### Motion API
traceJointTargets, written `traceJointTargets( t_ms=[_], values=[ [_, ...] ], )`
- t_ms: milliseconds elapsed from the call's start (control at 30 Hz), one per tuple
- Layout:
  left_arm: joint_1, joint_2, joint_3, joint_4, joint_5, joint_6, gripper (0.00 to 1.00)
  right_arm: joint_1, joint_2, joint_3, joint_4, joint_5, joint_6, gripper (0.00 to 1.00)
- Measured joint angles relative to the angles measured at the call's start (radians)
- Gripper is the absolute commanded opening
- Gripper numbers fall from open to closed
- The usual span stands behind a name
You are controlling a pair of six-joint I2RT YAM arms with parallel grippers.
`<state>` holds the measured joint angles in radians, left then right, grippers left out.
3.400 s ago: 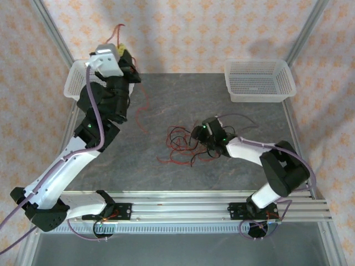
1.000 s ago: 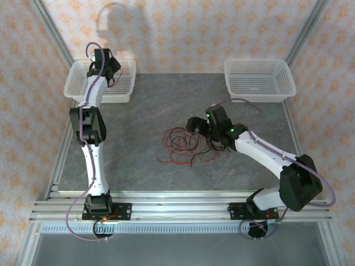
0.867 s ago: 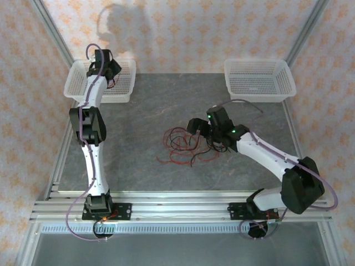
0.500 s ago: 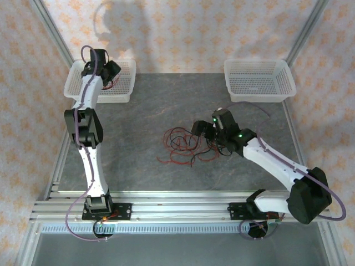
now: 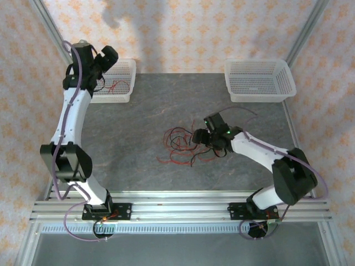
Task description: Untangle the cables
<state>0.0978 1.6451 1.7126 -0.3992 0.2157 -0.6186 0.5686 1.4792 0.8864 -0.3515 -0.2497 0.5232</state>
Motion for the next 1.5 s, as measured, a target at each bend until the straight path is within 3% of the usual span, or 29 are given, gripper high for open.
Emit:
traceJointTargets(
  t_ms=[167,233,500,767,1000,1233,1500],
  values=[
    [-0.023,-0.095,-0.165,0.039,0.005,0.025,0.99,0.000,0.105,0.025,0.000,-0.005,-0.013,0.64],
    [-0.047,-0.133,-0.230,0.062,0.007,0.036,0.99,0.000,0.140,0.047,0.005,-0.006,-0.016,0.55],
    [-0.085,-0.288,-0.404,0.160,0.012,0.053,0.99,0.000,0.209,0.122,0.023,-0.010,-0.022,0.00],
    [-0.101,-0.410,-0.544,0.258,0.026,0.068,0.97,0.013,0.191,0.208,0.003,-0.013,-0.027,0.00],
    [-0.214,-0.500,-0.693,0.392,0.122,0.091,0.93,0.014,0.106,0.324,-0.023,-0.050,-0.055,0.00],
    [-0.309,-0.432,-0.711,0.521,0.251,0.086,0.90,0.014,0.053,0.367,0.036,-0.113,-0.181,0.00],
    [-0.381,-0.297,-0.787,0.671,0.364,-0.023,0.91,0.014,-0.002,0.245,0.183,-0.197,-0.353,0.00]
  ],
)
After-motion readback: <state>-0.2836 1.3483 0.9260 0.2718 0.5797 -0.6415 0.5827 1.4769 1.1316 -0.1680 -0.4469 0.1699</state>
